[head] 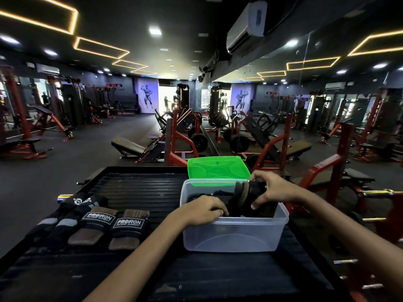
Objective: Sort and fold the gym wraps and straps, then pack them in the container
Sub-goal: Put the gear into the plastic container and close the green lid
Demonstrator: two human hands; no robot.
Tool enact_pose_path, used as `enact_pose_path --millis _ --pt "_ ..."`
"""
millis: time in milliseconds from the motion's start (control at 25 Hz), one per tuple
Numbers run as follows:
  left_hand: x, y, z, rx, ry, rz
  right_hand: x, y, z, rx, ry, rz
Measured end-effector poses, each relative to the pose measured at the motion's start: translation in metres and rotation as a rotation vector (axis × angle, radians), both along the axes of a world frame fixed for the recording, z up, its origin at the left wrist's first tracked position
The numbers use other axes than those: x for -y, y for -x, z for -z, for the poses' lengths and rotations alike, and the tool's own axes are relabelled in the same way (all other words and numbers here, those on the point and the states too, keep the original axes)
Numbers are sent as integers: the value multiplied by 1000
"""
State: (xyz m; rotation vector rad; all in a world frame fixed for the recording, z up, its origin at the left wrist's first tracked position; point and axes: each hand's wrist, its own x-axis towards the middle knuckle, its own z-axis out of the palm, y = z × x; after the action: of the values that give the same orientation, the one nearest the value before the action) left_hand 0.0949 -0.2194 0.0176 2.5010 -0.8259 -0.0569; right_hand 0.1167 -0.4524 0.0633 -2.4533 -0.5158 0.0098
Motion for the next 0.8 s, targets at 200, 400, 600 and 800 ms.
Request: enact_pose_path --millis 200,400,600,800 --pt "4 0 -2 61 -285 27 0 -8 26 -119 41 -200" --pt "8 5 7 216 -258 -141 1 -16 37 -223 179 -258" --pt "4 0 11 174 -125 -125 -6 -16 43 -325 134 -291" --pt "1 -6 12 115 -98 -75 -3 -6 31 -629 -32 -172"
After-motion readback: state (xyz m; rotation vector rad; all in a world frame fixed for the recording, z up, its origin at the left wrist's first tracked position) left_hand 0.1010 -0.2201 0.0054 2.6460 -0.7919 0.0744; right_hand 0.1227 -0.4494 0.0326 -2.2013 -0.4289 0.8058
